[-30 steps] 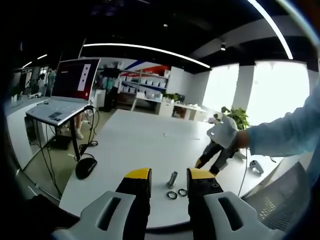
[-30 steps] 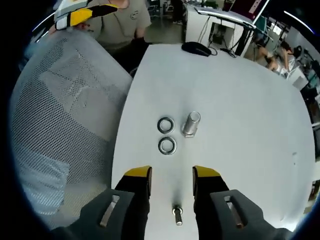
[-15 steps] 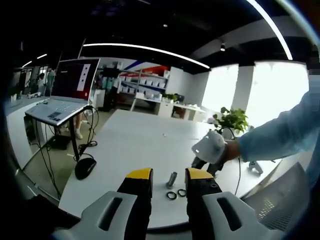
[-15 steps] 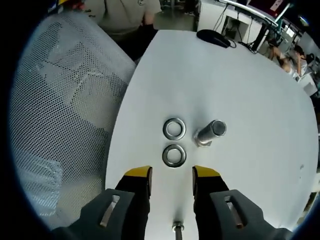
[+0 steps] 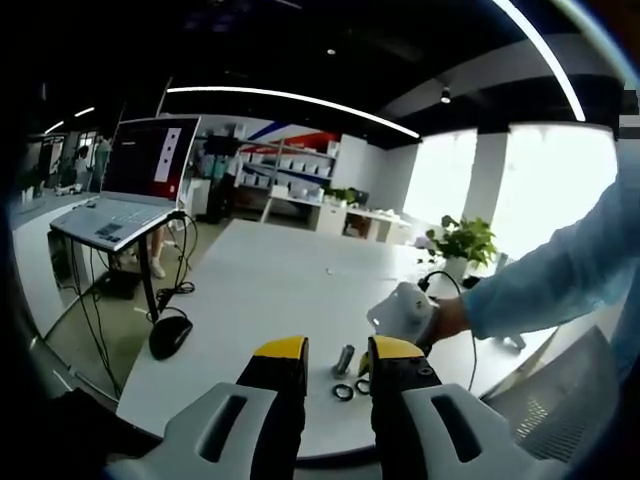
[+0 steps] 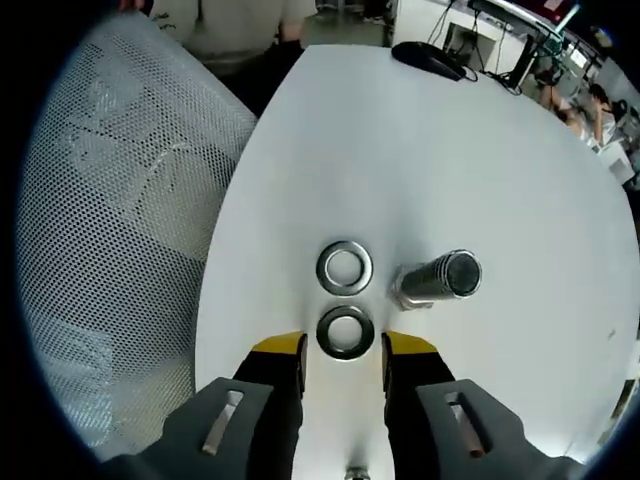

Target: Place the washer onto the threaded stud by aligning its center hole with the stud, sliding it down to the base, and recovering from edge contact or off-axis alignment until the washer reaches the visible bottom stop.

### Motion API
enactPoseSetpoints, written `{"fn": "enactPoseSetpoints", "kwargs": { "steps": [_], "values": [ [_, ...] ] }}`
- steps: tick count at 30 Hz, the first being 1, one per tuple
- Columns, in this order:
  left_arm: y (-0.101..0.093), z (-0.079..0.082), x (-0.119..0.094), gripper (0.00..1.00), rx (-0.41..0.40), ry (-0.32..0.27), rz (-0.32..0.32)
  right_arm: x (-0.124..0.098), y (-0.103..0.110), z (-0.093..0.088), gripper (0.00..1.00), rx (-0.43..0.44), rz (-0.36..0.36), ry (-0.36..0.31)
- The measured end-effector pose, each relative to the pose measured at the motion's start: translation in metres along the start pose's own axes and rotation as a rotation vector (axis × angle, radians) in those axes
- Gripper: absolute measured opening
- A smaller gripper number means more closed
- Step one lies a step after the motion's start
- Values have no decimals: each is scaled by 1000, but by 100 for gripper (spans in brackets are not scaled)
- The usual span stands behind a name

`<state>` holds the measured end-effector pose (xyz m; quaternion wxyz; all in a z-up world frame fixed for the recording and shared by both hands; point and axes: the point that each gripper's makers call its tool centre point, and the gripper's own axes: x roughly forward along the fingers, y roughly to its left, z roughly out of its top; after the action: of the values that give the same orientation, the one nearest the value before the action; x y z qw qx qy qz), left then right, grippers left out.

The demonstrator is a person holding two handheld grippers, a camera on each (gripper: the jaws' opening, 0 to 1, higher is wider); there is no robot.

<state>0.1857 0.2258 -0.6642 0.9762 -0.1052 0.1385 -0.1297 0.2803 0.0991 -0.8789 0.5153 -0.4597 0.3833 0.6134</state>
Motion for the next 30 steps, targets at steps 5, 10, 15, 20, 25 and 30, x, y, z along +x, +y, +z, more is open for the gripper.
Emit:
{"fn": "enactPoseSetpoints", "kwargs": {
  "steps": [5, 10, 15, 20, 25, 30],
  "values": [
    [1, 1, 0, 21, -4, -3, 0, 1, 8, 4, 25, -35, 6, 4],
    [0, 1, 0, 21, -5, -2, 0, 0, 5, 3, 23, -42, -2, 18],
    [1, 0, 0, 21, -4, -2, 1, -3, 8, 3, 23, -38, 8, 12],
    [0, 0, 0, 21, -4, -1, 1, -12, 14, 7, 23, -28, 36, -3],
    [0, 0, 0, 21, -4, -1, 1, -20, 16, 9, 22, -41, 48, -3],
    [0, 0, 0, 21, -4, -1, 2, -30, 14, 11, 22, -61, 49, 3]
  ]
}}
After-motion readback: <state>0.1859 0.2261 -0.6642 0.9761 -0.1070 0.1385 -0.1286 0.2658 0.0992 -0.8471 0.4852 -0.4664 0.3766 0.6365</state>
